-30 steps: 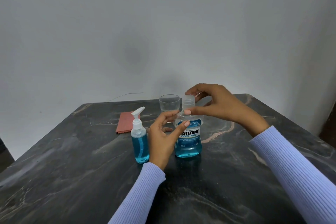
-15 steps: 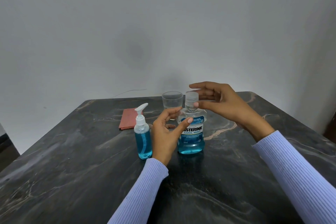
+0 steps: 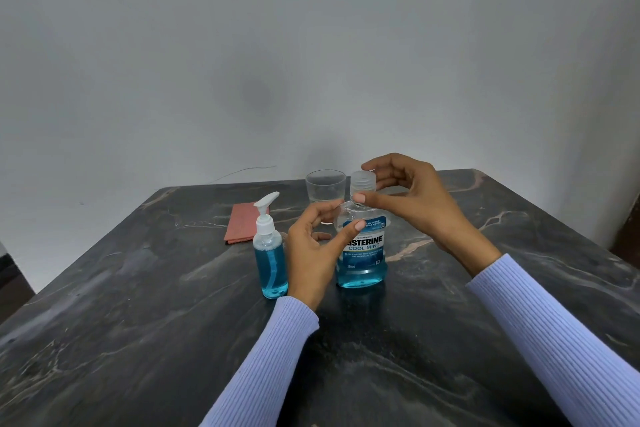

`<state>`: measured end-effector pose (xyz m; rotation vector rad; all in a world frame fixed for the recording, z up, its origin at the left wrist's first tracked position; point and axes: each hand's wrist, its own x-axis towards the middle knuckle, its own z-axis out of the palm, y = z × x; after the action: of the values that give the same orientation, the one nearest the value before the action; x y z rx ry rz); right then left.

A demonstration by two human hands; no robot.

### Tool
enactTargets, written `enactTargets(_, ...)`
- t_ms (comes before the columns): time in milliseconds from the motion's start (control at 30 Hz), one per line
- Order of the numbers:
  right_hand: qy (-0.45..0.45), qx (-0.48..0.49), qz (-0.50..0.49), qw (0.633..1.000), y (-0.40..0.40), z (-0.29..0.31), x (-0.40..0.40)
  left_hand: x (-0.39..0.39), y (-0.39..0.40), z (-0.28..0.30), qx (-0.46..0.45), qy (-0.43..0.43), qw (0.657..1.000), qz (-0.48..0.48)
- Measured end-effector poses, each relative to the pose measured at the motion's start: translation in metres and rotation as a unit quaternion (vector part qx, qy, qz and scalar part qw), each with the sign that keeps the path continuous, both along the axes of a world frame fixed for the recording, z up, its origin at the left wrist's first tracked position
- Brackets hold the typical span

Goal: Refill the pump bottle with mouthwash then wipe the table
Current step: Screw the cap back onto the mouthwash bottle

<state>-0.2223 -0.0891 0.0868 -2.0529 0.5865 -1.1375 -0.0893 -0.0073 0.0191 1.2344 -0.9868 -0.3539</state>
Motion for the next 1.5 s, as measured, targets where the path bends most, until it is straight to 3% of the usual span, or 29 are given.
enactTargets(233,-0.021,0.032,0.029,0.999,0.0,-0.004,-0.008,0.001,0.001,0.001,0.002,-0.001,1.0,-0.008)
enactTargets(533,-0.005,0.024,-0.049,0.999,0.0,-0.034,-0.039,0.018,0.001,-0.003,0.081,-0.042,0.994,-0.052)
enactTargets(633,0.072,-0.002,-0.092,0.993,0.001,-0.051,-0.048,0.014,-0.003,-0.003,0.081,-0.031,0.995,-0.052)
enactTargets(767,0.195,-0.012,-0.069,0.978,0.009,-0.07,-0.055,0.001,-0.015,-0.001,0.091,-0.032,0.993,-0.064)
enactTargets(900,0.228,-0.036,-0.035,0.972,0.019,-0.077,-0.054,-0.013,-0.037,0.004,0.107,-0.053,0.99,-0.078)
enactTargets(1267,0.199,-0.036,-0.016,0.979,0.019,-0.092,-0.05,-0.051,-0.081,0.003,0.101,-0.06,0.986,-0.12)
enactTargets(1500,0.184,-0.039,-0.037,0.981,0.018,-0.093,-0.049,-0.049,-0.057,0.006,0.067,-0.078,0.992,-0.076)
